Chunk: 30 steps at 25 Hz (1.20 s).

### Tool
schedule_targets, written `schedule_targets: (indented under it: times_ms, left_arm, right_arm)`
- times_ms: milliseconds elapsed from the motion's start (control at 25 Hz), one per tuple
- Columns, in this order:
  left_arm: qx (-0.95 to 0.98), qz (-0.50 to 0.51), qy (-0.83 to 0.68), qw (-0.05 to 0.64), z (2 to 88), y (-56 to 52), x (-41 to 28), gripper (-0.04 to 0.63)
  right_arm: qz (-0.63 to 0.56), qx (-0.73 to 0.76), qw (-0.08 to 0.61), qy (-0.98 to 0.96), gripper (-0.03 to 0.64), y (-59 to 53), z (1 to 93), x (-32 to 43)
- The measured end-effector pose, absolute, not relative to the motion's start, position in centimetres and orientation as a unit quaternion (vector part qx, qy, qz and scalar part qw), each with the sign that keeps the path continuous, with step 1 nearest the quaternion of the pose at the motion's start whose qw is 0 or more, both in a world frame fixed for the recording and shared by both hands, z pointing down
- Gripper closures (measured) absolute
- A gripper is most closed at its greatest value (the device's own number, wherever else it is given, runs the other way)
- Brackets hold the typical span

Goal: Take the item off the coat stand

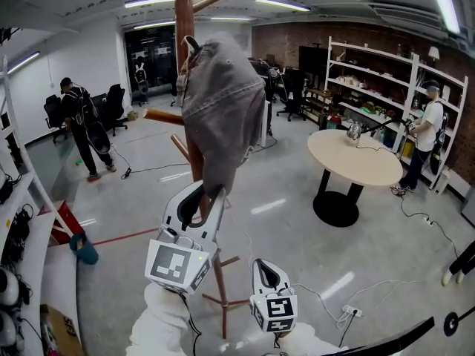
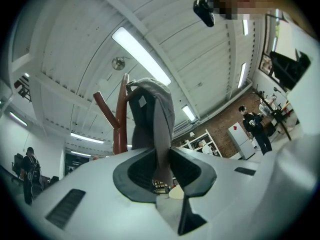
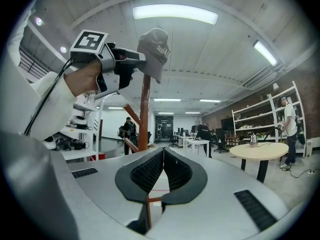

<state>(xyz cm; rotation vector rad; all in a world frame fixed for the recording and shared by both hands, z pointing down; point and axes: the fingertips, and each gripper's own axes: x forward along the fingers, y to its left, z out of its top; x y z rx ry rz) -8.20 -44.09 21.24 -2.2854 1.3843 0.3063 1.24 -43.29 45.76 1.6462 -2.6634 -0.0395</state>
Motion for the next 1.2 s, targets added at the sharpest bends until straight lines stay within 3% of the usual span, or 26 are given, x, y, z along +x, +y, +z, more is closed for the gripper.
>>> schedule_targets:
  times_ms: [160, 1200]
  left_arm:
    - [-0.83, 0.116, 0.496, 0.229, 20.7, -44.1, -7.8, 0.543]
    - [-0.829, 0.166, 0.47, 0.253, 17.3, -44.5, -5.5, 0.574]
  right_arm:
    - [-0.012, 0.53, 0.003, -0.848, 0.607, -43.4, 45.6, 1.7]
    - [-0.006, 0.562, -0.002, -0.827, 0.607, -43.7, 45.8, 3.9]
